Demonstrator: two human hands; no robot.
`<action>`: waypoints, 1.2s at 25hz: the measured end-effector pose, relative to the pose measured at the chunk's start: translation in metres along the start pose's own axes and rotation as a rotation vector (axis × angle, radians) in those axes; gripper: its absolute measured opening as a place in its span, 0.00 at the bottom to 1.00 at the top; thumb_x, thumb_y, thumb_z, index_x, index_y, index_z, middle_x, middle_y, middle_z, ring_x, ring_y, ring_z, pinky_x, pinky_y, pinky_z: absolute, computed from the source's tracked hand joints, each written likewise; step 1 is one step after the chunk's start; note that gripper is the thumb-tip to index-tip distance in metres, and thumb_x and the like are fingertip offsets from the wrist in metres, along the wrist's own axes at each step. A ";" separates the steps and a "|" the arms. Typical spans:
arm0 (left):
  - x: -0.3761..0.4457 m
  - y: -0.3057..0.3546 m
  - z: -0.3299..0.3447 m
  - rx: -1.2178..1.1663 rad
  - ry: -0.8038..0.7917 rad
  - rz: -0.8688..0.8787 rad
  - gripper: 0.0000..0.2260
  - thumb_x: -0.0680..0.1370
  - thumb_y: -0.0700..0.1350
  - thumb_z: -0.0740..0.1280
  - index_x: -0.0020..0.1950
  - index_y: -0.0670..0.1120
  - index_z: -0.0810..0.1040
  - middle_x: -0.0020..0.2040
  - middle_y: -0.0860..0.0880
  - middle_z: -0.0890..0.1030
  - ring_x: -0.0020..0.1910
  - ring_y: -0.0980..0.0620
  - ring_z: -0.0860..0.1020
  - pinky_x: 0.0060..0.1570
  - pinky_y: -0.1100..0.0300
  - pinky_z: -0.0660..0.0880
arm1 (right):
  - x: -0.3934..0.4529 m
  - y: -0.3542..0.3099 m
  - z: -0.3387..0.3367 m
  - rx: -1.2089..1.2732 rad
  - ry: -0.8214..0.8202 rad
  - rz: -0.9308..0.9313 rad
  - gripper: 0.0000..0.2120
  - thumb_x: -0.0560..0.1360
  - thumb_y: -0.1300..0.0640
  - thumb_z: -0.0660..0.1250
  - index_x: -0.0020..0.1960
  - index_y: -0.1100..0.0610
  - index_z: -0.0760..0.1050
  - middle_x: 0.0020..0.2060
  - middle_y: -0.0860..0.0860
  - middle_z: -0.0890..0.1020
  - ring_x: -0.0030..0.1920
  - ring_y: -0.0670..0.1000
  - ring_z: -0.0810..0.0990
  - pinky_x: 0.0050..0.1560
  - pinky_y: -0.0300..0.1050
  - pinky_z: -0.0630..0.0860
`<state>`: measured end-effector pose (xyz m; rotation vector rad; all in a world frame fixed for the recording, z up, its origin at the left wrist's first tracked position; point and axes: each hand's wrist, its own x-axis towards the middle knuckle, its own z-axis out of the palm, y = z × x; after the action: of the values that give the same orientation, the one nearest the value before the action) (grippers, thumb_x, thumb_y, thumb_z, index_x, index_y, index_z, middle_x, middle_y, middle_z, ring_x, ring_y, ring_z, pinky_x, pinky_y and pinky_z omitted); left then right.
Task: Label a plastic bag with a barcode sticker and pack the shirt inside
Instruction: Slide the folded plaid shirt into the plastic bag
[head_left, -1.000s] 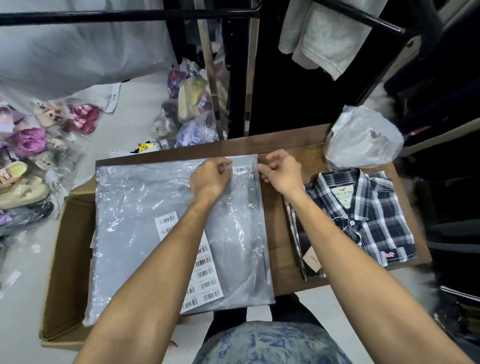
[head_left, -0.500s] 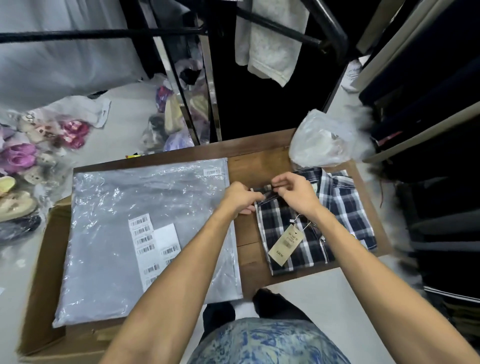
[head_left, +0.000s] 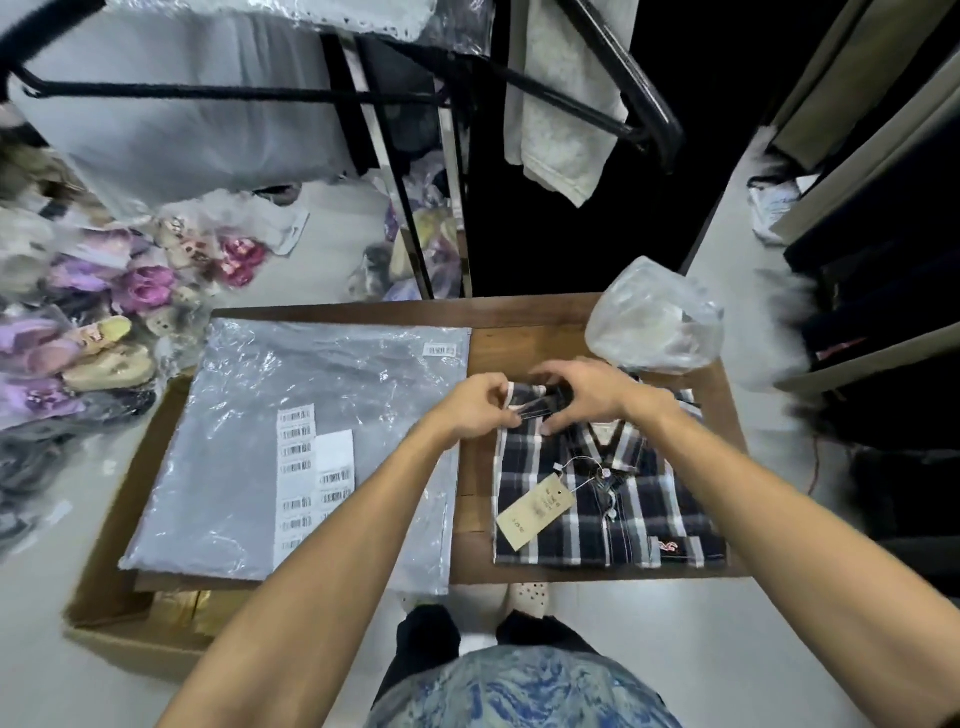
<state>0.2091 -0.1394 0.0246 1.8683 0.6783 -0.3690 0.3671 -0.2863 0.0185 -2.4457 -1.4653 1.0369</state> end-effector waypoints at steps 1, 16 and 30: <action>-0.003 -0.001 -0.002 -0.015 -0.002 -0.012 0.11 0.75 0.38 0.75 0.41 0.47 0.74 0.36 0.50 0.78 0.34 0.54 0.75 0.34 0.62 0.70 | 0.004 0.001 -0.003 0.049 -0.027 -0.026 0.35 0.66 0.37 0.77 0.69 0.48 0.74 0.61 0.48 0.83 0.61 0.53 0.79 0.64 0.54 0.74; -0.034 -0.066 -0.012 0.432 0.206 -0.272 0.30 0.71 0.60 0.76 0.62 0.43 0.71 0.58 0.43 0.76 0.55 0.42 0.78 0.58 0.50 0.77 | -0.001 0.003 0.018 0.258 0.050 -0.025 0.05 0.78 0.43 0.67 0.44 0.35 0.73 0.51 0.45 0.80 0.63 0.58 0.69 0.67 0.63 0.64; -0.047 -0.065 -0.034 0.303 0.071 -0.116 0.07 0.80 0.42 0.65 0.42 0.47 0.74 0.35 0.47 0.85 0.37 0.48 0.86 0.43 0.57 0.80 | -0.020 -0.004 -0.008 0.757 0.048 0.003 0.10 0.82 0.54 0.66 0.59 0.58 0.76 0.55 0.59 0.82 0.48 0.46 0.82 0.46 0.35 0.74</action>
<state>0.1300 -0.1032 0.0150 2.1414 0.8164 -0.5048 0.3627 -0.2983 0.0365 -1.9001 -0.8239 1.2293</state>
